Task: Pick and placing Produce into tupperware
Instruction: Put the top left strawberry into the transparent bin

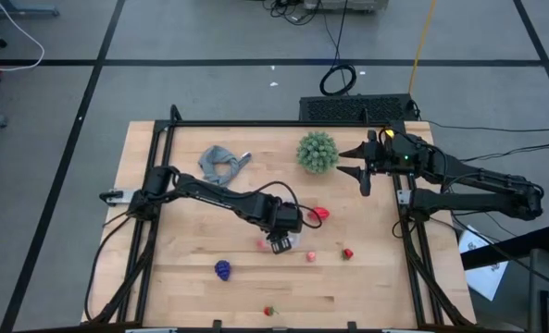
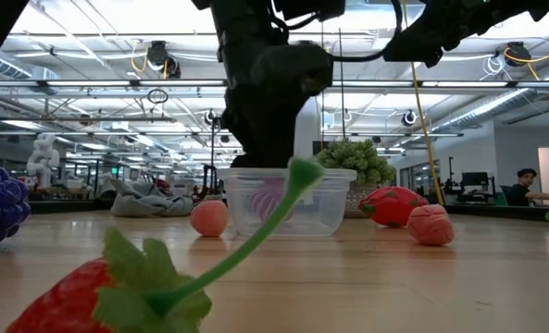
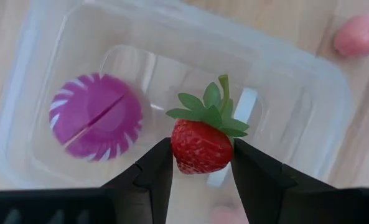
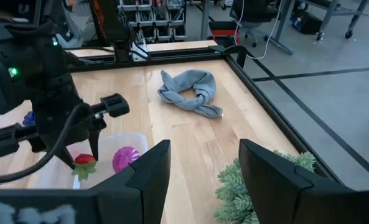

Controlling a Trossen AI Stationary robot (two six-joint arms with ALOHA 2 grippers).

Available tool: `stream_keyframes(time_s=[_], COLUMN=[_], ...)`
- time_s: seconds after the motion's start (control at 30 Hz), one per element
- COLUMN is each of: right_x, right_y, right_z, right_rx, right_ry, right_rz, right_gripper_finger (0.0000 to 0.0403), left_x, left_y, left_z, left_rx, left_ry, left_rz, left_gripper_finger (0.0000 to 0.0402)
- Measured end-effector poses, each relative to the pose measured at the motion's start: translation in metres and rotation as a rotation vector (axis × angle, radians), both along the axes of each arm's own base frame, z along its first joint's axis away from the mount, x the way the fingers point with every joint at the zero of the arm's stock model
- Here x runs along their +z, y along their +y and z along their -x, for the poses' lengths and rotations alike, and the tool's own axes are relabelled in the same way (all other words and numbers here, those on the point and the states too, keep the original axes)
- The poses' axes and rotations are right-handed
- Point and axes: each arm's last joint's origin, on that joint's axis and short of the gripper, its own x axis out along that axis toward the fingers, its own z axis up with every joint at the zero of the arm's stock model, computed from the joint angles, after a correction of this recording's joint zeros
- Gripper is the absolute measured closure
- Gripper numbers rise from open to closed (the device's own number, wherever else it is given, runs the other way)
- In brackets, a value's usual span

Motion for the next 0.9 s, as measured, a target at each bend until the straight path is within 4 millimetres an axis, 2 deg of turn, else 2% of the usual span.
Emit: stream_keyframes(time_s=[0.23,0.9], right_x=[0.0,-0.0001], right_y=[0.0,0.0], right_z=[0.0,0.0], right_rx=[0.0,0.0], right_ry=[0.0,0.0], right_rz=[0.0,-0.001], right_gripper_finger=[0.022,0.022], left_x=[-0.0096,-0.0092], left_y=[0.0001,0.0009], left_z=[0.0003,-0.0004], left_rx=[0.0,0.004], left_ry=[0.038,0.027], left_rz=[-0.007,-0.038], left_gripper_finger=[0.0249,0.0242])
